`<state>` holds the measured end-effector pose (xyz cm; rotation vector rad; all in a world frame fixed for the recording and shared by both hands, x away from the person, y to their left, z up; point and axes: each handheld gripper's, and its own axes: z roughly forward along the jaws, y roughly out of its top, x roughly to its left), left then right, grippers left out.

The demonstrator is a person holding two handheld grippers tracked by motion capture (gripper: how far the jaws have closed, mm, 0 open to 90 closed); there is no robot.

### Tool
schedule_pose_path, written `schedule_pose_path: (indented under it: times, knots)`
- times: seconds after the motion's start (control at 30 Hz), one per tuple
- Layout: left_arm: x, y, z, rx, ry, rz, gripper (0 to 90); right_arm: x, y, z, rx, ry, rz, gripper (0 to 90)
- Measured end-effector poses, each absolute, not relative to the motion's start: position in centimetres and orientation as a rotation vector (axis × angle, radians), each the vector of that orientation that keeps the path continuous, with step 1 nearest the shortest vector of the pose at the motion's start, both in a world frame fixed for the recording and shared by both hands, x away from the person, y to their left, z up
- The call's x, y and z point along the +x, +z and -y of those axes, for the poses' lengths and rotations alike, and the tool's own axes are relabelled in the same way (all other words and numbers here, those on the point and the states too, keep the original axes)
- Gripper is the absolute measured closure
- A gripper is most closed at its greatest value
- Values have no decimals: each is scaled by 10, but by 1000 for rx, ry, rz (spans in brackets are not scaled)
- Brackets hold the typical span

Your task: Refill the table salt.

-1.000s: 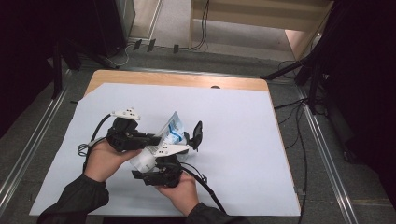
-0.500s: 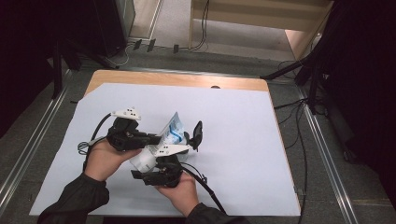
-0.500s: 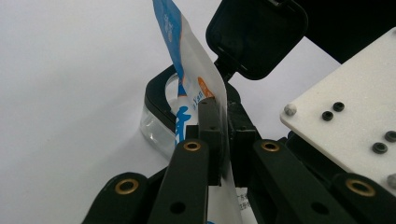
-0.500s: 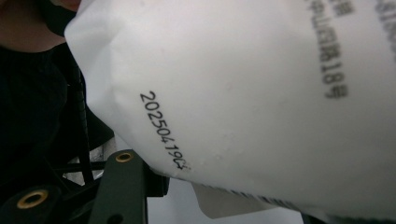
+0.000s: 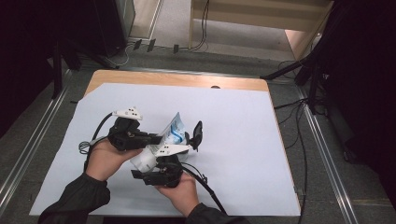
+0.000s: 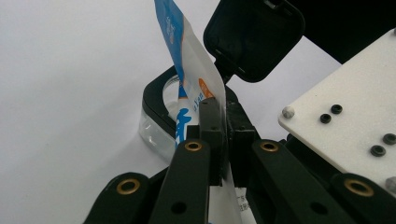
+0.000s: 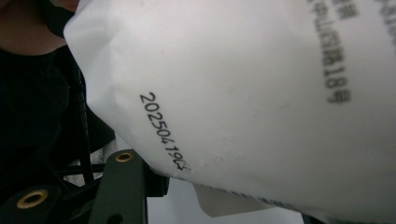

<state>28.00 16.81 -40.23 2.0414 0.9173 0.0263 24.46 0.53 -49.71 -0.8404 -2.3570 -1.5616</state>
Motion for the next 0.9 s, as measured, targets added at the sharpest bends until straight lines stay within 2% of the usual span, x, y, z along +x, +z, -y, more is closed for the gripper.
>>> schedule_pose_path:
  times: [0.9]
  knots:
    - [281, -404, -167, 2023, 18, -905, 885, 244, -497, -5, -851, -1565, 2351, 518]
